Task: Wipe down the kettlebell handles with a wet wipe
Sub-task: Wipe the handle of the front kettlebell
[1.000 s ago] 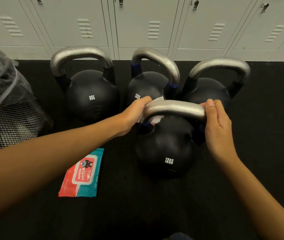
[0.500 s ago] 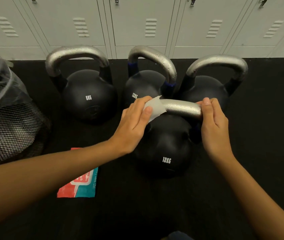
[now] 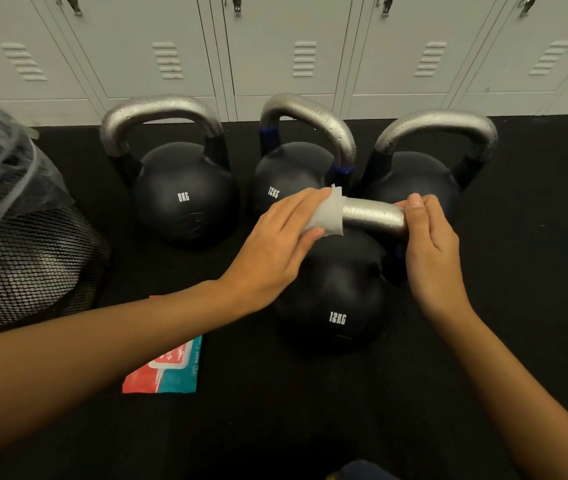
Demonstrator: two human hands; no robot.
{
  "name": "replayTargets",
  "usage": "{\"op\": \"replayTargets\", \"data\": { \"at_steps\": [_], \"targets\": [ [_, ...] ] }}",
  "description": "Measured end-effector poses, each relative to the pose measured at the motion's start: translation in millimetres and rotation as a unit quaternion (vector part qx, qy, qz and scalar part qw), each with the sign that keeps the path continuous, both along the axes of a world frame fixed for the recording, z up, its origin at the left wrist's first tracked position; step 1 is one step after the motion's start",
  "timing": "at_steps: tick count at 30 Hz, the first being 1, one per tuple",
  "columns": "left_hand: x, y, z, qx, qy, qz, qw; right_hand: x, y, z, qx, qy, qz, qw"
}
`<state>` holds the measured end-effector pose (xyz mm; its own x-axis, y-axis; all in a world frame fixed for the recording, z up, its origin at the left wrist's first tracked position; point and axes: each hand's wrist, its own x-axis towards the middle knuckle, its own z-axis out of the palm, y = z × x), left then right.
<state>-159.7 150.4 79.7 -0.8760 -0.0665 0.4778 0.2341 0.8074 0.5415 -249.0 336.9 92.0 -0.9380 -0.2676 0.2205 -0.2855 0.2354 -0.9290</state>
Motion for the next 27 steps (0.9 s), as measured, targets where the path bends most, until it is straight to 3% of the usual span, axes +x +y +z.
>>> {"op": "replayTargets", "data": {
  "at_steps": [3,8,23,27],
  "targets": [
    [1,-7,-8,-0.021,0.0,0.005,1.0,0,1,1,0.0,0.001,0.002,1.0],
    [19,-9,-21,0.157,-0.09,0.034,0.983,0,0,0,0.007,0.011,-0.001,1.0],
    [14,-9,1,0.208,-0.078,0.115,0.968,8,-1,6,-0.012,0.011,-0.014,1.0],
    [19,-9,4,0.229,-0.098,0.121,0.961,41,1,10,0.012,0.232,-0.075,0.97]
  ]
}}
